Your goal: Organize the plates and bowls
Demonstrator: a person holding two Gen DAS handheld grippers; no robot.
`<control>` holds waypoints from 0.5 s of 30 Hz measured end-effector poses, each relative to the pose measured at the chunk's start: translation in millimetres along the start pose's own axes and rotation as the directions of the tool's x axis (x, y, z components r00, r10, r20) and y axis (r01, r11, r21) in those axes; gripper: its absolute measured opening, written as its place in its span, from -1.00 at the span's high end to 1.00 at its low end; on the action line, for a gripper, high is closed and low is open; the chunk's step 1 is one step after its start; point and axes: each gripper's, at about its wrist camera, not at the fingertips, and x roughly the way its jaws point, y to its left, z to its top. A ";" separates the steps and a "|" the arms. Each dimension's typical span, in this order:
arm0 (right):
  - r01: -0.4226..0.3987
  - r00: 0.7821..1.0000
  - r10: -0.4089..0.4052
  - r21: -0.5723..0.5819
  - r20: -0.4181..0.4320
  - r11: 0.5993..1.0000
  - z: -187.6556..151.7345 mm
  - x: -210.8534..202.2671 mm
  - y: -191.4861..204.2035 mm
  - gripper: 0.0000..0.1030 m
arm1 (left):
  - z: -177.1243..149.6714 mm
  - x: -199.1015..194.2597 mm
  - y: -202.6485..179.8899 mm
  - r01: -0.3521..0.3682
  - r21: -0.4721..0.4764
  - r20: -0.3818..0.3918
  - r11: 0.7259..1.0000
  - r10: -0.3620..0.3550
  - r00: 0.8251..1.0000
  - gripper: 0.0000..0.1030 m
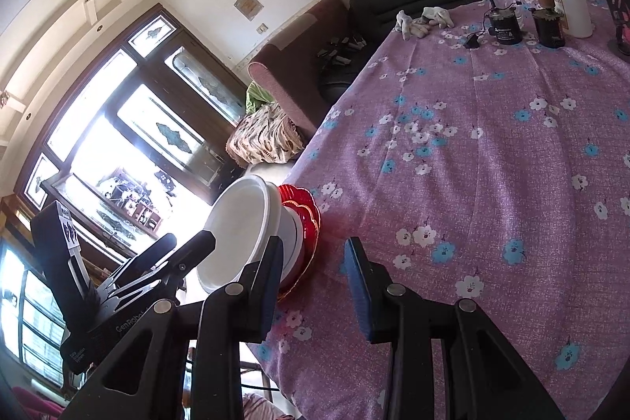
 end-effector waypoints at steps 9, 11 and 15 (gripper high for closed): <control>0.004 1.000 -0.004 -0.009 -0.011 1.000 0.6 6.7 1.7 0.29 | 3.0 -1.1 10.3 0.038 -0.037 0.009 0.999 -0.038 0.999 -0.81; 0.005 1.000 -0.005 -0.014 -0.014 1.000 0.8 8.6 3.2 0.29 | 2.4 0.2 13.4 0.041 -0.049 0.002 0.998 -0.041 0.999 -0.81; 0.008 1.000 -0.008 -0.020 -0.020 1.000 0.6 12.6 5.5 0.29 | 1.1 0.1 17.3 0.040 -0.055 0.006 0.998 -0.040 0.999 -0.81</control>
